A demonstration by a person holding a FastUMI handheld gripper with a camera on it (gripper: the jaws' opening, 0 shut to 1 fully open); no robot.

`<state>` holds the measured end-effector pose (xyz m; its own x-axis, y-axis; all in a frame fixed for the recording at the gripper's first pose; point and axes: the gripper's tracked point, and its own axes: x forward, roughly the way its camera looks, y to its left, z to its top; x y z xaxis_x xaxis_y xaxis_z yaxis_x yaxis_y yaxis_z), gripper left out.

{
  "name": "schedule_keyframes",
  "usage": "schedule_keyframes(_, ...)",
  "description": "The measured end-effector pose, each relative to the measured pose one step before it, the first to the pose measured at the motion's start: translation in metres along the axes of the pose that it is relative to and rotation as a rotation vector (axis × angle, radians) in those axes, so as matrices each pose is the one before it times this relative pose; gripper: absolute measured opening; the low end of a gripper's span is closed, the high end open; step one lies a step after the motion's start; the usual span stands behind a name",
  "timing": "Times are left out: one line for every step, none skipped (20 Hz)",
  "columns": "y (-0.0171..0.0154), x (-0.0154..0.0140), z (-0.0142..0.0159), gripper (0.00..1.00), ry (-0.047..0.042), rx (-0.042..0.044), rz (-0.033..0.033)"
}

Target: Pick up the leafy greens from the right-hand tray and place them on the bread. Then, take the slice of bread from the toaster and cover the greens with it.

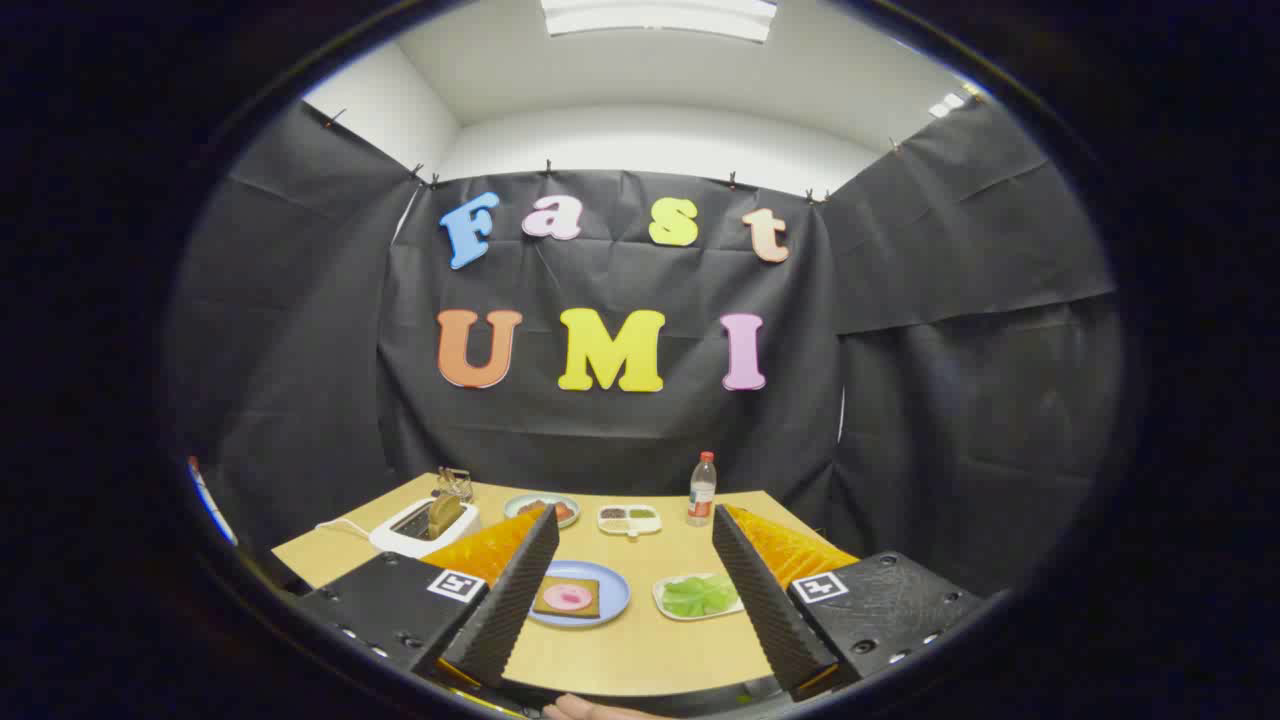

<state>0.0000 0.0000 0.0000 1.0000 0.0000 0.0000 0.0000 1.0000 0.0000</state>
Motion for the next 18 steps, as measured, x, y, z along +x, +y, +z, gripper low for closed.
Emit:
schedule_keyframes(-0.00242, -0.00073, -0.00104, 0.95, -0.00197, -0.00172, -0.00289)
schedule_keyframes(-0.00196, 0.00031, -0.00093, 0.95, 0.00026, -0.00353, -0.00339)
schedule_keyframes(-0.00167, 0.00129, -0.00211, 0.95, 0.00294, -0.00248, -0.00304)
schedule_keyframes(-0.00206, 0.00139, -0.00199, 0.95, 0.00485, 0.00176, -0.00277)
schedule_keyframes(-0.00153, 0.00214, -0.00305, 0.95, 0.00684, 0.00531, -0.00275)
schedule_keyframes(-0.00109, 0.00195, -0.00214, 0.95, 0.00655, 0.00431, -0.00103)
schedule_keyframes(-0.00132, 0.00204, -0.00331, 0.95, 0.00693, 0.00237, -0.00391)
schedule_keyframes(-0.0027, 0.00242, -0.00232, 0.95, 0.00595, 0.00005, -0.00522)
schedule_keyframes(-0.00157, 0.00278, -0.00293, 0.95, 0.0058, -0.00119, -0.00449)
schedule_keyframes(-0.00189, 0.00254, -0.00283, 0.95, 0.00778, 0.00111, -0.00211)
schedule_keyframes(-0.00116, 0.00364, -0.00274, 0.95, 0.00832, 0.00493, -0.00202)
schedule_keyframes(-0.00197, 0.0032, -0.00213, 0.95, 0.00795, 0.00502, -0.00184)
schedule_keyframes(-0.00282, 0.00401, -0.00249, 0.95, 0.00697, 0.00537, -0.00266)
schedule_keyframes(-0.002, 0.00514, -0.00162, 0.95, 0.0053, 0.00389, -0.00223)
schedule_keyframes(-0.00128, 0.00588, -0.00143, 0.95, 0.00007, 0.0031, -0.00034)
schedule_keyframes(-0.00135, 0.00716, -0.00101, 0.95, 0.00397, 0.00082, -0.00446)
schedule_keyframes(0.00133, 0.00794, -0.00285, 0.95, -0.00179, -0.00669, 0.01088)
schedule_keyframes(0.00192, 0.00933, -0.00128, 0.95, -0.00331, -0.01381, 0.01045)
